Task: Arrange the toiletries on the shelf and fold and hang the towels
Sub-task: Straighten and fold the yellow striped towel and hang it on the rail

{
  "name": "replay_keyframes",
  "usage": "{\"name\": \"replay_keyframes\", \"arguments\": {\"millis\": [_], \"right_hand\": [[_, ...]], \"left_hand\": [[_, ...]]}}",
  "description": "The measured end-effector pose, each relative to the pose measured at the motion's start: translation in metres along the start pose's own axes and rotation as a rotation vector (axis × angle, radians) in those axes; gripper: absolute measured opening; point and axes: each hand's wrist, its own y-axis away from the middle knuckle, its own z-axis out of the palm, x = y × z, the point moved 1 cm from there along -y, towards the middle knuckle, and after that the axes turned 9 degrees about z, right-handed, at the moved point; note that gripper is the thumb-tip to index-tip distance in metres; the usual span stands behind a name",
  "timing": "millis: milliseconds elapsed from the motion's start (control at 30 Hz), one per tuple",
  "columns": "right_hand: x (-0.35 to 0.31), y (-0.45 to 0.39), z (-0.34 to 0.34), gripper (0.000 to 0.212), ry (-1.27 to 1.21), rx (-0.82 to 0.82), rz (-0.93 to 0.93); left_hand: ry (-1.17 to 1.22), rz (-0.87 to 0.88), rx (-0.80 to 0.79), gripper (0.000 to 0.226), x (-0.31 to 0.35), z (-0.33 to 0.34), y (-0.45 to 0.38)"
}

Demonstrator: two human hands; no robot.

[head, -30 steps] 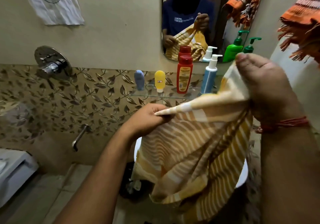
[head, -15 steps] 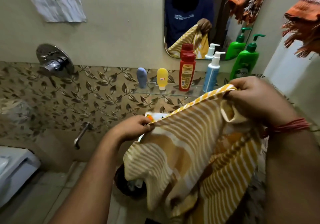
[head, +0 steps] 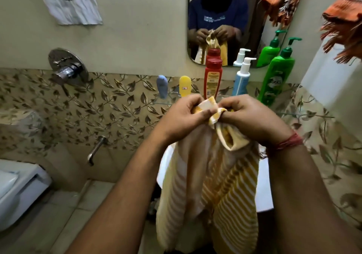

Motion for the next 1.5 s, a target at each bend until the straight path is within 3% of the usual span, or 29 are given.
{"name": "replay_keyframes", "arguments": {"millis": [100, 200, 333, 433, 533, 633, 733, 833, 933, 1067, 1167, 1233, 1333, 1433, 1500], "right_hand": [[0.02, 0.005, -0.023, 0.026, -0.168, 0.275, 0.046], [0.034, 0.011, -0.047, 0.026, -0.058, 0.56, 0.109], [0.043, 0.012, -0.06, 0.026, 0.045, 0.716, 0.143], [0.037, 0.011, -0.055, 0.022, 0.03, 0.632, 0.139], [0.023, 0.004, -0.036, 0.016, 0.01, 0.366, 0.101], [0.008, -0.001, -0.011, 0.011, 0.018, 0.109, 0.014], [-0.002, -0.004, 0.007, 0.009, -0.017, -0.009, -0.043], [-0.005, -0.007, 0.012, 0.014, 0.016, 0.023, -0.078], [-0.006, -0.006, 0.008, 0.013, 0.032, 0.06, -0.056], [-0.005, 0.004, -0.011, 0.021, 0.054, 0.072, 0.009], [-0.005, 0.012, -0.024, 0.028, 0.122, 0.016, 0.057], [-0.006, 0.01, -0.025, 0.026, 0.095, 0.017, 0.022], [-0.011, 0.003, -0.017, 0.02, 0.01, 0.057, -0.081], [-0.012, -0.003, -0.013, 0.018, -0.164, 0.09, -0.149], [-0.011, -0.006, -0.013, 0.02, -0.228, 0.106, -0.155]], "left_hand": [[-0.051, -0.203, -0.199, 0.02, -0.039, -0.017, 0.023], [-0.094, -0.317, -0.134, 0.025, -0.069, -0.03, 0.045], [-0.28, -0.418, -0.066, 0.031, -0.089, -0.046, 0.058], [-0.388, -0.377, -0.021, 0.031, -0.077, -0.049, 0.053], [-0.239, -0.268, 0.024, 0.007, -0.043, -0.046, 0.04], [0.048, -0.232, -0.018, 0.026, -0.01, -0.034, 0.029], [0.141, -0.146, -0.078, 0.049, 0.005, -0.019, 0.021], [0.062, -0.119, -0.131, 0.064, 0.007, -0.01, 0.013], [-0.069, -0.105, -0.061, 0.04, 0.011, -0.01, 0.008], [0.097, -0.145, 0.163, 0.019, 0.005, -0.023, 0.006], [0.026, -0.138, 0.313, 0.03, -0.002, -0.035, 0.004], [-0.096, -0.115, 0.189, 0.047, 0.002, -0.033, 0.003], [0.046, -0.026, -0.057, 0.075, 0.016, -0.021, -0.002], [0.008, 0.035, -0.219, 0.051, 0.017, -0.011, -0.007], [0.029, -0.004, -0.224, 0.027, 0.015, -0.008, -0.007]]}}
